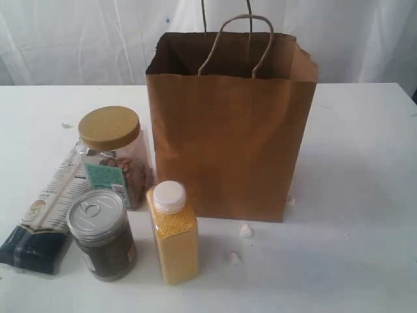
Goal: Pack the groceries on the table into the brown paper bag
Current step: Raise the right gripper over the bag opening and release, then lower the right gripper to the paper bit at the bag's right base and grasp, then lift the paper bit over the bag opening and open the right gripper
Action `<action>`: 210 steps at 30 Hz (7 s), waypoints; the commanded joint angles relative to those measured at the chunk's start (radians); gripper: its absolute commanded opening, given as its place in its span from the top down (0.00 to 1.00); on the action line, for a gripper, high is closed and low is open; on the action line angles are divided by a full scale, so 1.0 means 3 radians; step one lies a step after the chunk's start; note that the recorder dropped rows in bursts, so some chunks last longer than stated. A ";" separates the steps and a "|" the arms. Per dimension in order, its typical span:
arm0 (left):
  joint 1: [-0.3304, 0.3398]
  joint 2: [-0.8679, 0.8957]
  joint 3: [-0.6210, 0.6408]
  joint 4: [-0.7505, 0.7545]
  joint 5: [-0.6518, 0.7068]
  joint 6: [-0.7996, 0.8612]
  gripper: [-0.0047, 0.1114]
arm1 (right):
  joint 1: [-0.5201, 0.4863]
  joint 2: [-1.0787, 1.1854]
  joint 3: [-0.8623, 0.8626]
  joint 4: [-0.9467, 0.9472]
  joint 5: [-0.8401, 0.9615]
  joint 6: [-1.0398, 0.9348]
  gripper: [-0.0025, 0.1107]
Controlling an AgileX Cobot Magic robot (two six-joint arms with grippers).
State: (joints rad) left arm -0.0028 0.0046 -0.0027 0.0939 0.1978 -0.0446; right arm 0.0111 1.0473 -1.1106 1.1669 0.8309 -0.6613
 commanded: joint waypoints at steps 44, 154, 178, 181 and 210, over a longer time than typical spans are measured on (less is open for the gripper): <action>0.0004 -0.0015 0.0009 -0.0009 -0.0012 -0.0012 0.96 | 0.0124 0.0985 -0.0059 -0.0383 -0.0348 -0.1125 0.98; 0.0004 -0.0015 0.0009 -0.0009 -0.0012 -0.0012 0.96 | 0.0261 0.2830 0.0639 -0.0255 -0.0923 -0.4933 0.63; 0.0004 -0.0015 0.0009 -0.0009 -0.0012 -0.0012 0.96 | 0.0261 0.2529 0.0646 -0.0452 -0.0513 -0.4145 0.98; 0.0004 -0.0015 0.0009 -0.0009 -0.0012 -0.0012 0.96 | 0.0254 0.2393 0.0646 -0.0677 -0.0513 -0.3787 0.98; 0.0004 -0.0015 0.0009 -0.0009 -0.0012 -0.0006 0.96 | -0.0235 0.0289 0.0646 -0.1593 0.0041 -0.0306 0.98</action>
State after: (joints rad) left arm -0.0028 0.0046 -0.0027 0.0939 0.1978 -0.0446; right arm -0.0568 1.2080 -0.9171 0.6539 0.8227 -0.7614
